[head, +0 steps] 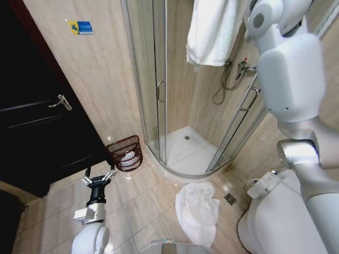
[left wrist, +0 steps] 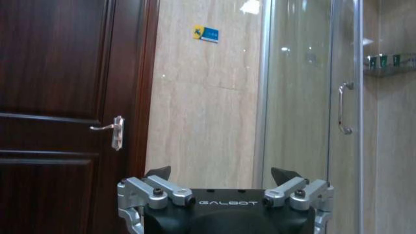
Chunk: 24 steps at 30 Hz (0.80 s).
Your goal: Discard the used towel into the hamper.
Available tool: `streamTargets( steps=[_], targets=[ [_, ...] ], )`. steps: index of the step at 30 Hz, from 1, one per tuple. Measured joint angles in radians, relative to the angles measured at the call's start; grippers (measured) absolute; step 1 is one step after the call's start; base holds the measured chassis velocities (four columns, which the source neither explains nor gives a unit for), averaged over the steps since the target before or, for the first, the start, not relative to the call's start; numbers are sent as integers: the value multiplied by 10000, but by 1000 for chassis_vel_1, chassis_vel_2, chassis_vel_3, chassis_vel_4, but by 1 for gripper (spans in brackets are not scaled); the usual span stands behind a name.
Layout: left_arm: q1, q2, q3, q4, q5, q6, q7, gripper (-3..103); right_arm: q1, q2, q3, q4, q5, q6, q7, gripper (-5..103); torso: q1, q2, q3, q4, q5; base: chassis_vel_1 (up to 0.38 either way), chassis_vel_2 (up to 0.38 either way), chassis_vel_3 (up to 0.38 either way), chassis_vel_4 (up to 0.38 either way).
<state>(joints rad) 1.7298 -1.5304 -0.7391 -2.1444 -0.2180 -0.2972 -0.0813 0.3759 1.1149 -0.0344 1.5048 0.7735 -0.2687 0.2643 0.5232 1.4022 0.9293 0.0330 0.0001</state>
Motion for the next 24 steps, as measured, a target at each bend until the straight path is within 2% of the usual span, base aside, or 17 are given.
streamTargets(
  steps=[9, 24],
  targets=[
    [56, -60, 48, 49, 116, -106, 5, 100, -1002, -370, 275, 789, 76, -57, 37, 4, 0, -1, 0, 0, 1, 0, 0, 0, 0],
    [47, -292, 212, 94, 325, -81, -8, 100, -2437, -597, 905, 1556, 298, -135, 44, 4, 0, 0, 0, 0, -1, 0, 0, 0, 0]
  ],
)
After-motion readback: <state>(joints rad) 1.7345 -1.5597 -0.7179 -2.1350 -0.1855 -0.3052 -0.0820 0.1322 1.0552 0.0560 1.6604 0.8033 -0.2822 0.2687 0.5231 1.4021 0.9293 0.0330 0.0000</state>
